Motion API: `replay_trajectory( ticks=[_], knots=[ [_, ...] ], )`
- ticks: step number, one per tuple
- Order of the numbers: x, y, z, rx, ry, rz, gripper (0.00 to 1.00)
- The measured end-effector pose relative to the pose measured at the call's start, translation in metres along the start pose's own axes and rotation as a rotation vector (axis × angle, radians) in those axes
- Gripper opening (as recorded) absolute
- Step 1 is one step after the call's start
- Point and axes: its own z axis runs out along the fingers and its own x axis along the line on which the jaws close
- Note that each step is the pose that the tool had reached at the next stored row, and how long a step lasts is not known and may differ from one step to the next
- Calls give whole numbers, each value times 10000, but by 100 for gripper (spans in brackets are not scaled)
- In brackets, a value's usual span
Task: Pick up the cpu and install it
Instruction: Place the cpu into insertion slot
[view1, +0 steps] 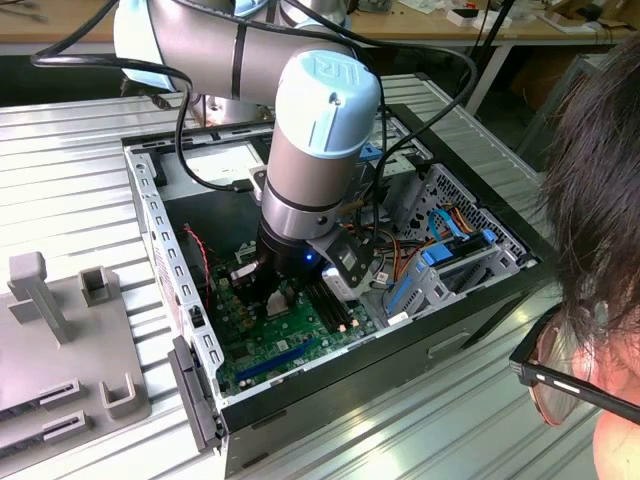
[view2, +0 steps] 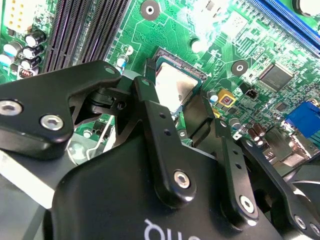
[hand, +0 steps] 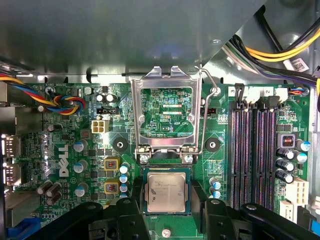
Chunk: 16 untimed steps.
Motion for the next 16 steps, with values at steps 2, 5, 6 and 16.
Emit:
replay_trajectory(
  ticks=[2, 5, 6, 16],
  knots=[
    [0, 0, 0, 0, 1, 0, 47],
    [1, -2, 0, -1, 0, 1, 47],
    [0, -6, 1, -3, 0, 1, 47],
    [-15, -18, -1, 0, 0, 21, 47]
  ],
)
